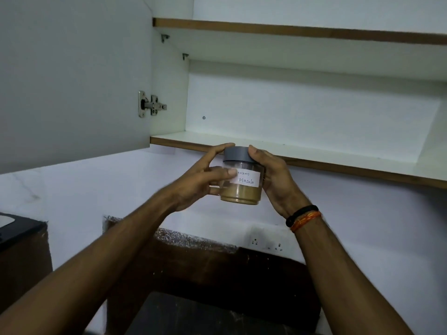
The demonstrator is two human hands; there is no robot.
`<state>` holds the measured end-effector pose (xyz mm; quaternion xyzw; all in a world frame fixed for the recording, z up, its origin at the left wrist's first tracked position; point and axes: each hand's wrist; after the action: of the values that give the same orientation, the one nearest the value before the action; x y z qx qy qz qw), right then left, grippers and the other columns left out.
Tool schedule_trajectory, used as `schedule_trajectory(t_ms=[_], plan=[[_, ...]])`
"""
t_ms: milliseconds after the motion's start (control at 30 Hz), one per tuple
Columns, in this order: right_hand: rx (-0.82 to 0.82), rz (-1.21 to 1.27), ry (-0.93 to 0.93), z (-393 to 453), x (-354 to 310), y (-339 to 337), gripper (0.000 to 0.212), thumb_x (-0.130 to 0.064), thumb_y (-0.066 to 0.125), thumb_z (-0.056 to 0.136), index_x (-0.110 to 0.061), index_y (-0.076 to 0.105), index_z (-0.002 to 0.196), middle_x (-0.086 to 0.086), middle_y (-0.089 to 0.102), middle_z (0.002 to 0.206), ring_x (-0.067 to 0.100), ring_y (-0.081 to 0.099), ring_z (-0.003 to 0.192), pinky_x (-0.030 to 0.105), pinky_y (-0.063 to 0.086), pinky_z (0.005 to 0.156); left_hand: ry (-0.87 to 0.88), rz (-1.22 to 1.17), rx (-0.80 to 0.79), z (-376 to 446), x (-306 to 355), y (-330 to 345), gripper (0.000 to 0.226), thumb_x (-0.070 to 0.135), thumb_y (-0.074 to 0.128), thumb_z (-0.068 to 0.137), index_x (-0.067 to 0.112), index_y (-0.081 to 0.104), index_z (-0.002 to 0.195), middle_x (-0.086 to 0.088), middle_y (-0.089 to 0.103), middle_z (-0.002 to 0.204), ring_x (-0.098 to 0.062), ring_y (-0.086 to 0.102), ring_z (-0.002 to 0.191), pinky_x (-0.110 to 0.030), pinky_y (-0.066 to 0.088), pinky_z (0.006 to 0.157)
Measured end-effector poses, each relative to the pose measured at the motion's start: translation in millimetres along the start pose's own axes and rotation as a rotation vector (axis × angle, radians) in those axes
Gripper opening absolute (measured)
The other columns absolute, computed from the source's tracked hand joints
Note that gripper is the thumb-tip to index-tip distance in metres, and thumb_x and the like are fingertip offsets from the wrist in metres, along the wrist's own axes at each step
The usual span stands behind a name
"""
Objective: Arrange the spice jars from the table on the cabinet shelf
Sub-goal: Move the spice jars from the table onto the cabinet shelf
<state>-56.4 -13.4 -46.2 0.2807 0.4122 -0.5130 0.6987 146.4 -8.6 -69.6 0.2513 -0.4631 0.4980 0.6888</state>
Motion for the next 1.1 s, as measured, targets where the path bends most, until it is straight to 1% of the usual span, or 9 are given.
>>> schedule_trajectory(t_ms=[67, 167, 500, 567, 633, 700, 767, 900, 1100], plan=[[-0.012, -0.002, -0.012, 7, -7, 1, 0.047, -0.049, 0.062, 0.092, -0.014, 0.068, 0.123, 0.011, 0.069, 0.122, 0.031, 0.064, 0.113, 0.044, 0.054, 0.092, -0.01, 0.023, 0.028, 10, 13, -5, 0.056, 0.043, 0.075, 0.084, 0.036, 0.052, 0.135, -0.011, 0.067, 0.127, -0.034, 0.068, 0.109, -0.047, 0.058, 0.087], [-0.001, -0.047, -0.029, 15, -13, 5, 0.05, -0.056, 0.061, 0.089, -0.018, 0.069, 0.12, 0.007, 0.07, 0.12, 0.031, 0.064, 0.114, 0.047, 0.051, 0.094, -0.023, 0.091, 0.064, 24, 30, -9, 0.052, 0.053, 0.075, 0.082, 0.029, 0.058, 0.126, -0.01, 0.071, 0.119, -0.033, 0.07, 0.104, -0.045, 0.059, 0.084], [-0.053, -0.089, -0.105, 43, -15, 10, 0.05, -0.062, 0.059, 0.087, -0.018, 0.07, 0.108, 0.001, 0.071, 0.108, 0.017, 0.066, 0.099, 0.03, 0.054, 0.079, -0.058, 0.151, 0.065, 57, 59, -31, 0.074, 0.029, 0.087, 0.062, 0.001, 0.059, 0.125, -0.018, 0.07, 0.111, -0.032, 0.07, 0.099, -0.048, 0.056, 0.085], [-0.001, -0.124, -0.12, 51, -13, 9, 0.044, -0.064, 0.053, 0.089, -0.027, 0.072, 0.101, -0.005, 0.072, 0.108, 0.012, 0.066, 0.101, 0.028, 0.051, 0.081, -0.062, 0.171, 0.07, 63, 64, -38, 0.077, 0.027, 0.087, 0.059, 0.001, 0.06, 0.126, -0.014, 0.071, 0.108, -0.027, 0.071, 0.097, -0.042, 0.056, 0.08], [0.167, -0.18, -0.162, 61, -9, 6, 0.045, -0.064, 0.046, 0.092, -0.031, 0.075, 0.099, -0.009, 0.074, 0.108, 0.009, 0.066, 0.105, 0.03, 0.05, 0.088, -0.074, 0.185, 0.08, 70, 68, -47, 0.073, 0.025, 0.087, 0.058, 0.003, 0.062, 0.123, -0.009, 0.072, 0.101, -0.02, 0.072, 0.093, -0.037, 0.059, 0.075], [0.362, -0.378, -0.245, 70, -3, -1, 0.047, -0.058, 0.042, 0.094, -0.026, 0.076, 0.102, -0.007, 0.075, 0.103, 0.01, 0.065, 0.104, 0.026, 0.047, 0.087, -0.092, 0.197, 0.087, 78, 72, -59, 0.062, 0.024, 0.086, 0.06, 0.008, 0.067, 0.116, -0.006, 0.073, 0.097, -0.017, 0.073, 0.088, -0.034, 0.06, 0.071], [0.452, -0.723, -0.327, 82, 6, -11, 0.042, -0.044, 0.044, 0.1, -0.015, 0.074, 0.102, 0.002, 0.074, 0.1, 0.019, 0.064, 0.1, 0.028, 0.046, 0.082, -0.083, 0.201, 0.093, 88, 74, -72, 0.054, 0.025, 0.085, 0.058, 0.012, 0.07, 0.108, -0.005, 0.073, 0.094, -0.016, 0.072, 0.086, -0.032, 0.059, 0.069], [0.394, -1.265, -0.385, 105, 15, -21, 0.032, -0.03, 0.045, 0.102, -0.012, 0.072, 0.107, 0.009, 0.071, 0.102, 0.029, 0.059, 0.1, 0.039, 0.045, 0.087, -0.056, 0.17, 0.14, 111, 79, -93, 0.042, 0.027, 0.083, 0.055, 0.014, 0.075, 0.094, -0.004, 0.071, 0.09, -0.018, 0.068, 0.085, -0.031, 0.056, 0.069], [0.343, -1.571, -0.347, 135, 23, -8, 0.046, -0.044, 0.038, 0.101, -0.014, 0.072, 0.103, 0.009, 0.071, 0.099, 0.029, 0.063, 0.093, 0.04, 0.049, 0.081, 0.014, 0.135, 0.232, 143, 84, -121, 0.043, 0.023, 0.083, 0.057, 0.015, 0.072, 0.097, -0.003, 0.071, 0.094, -0.021, 0.07, 0.091, -0.037, 0.061, 0.073]])
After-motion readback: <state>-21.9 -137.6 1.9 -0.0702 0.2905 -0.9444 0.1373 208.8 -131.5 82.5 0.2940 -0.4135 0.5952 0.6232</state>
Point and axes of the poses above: each hand's wrist, its own z-axis towards the middle knuckle, its own y-axis out of the palm, x = y × z
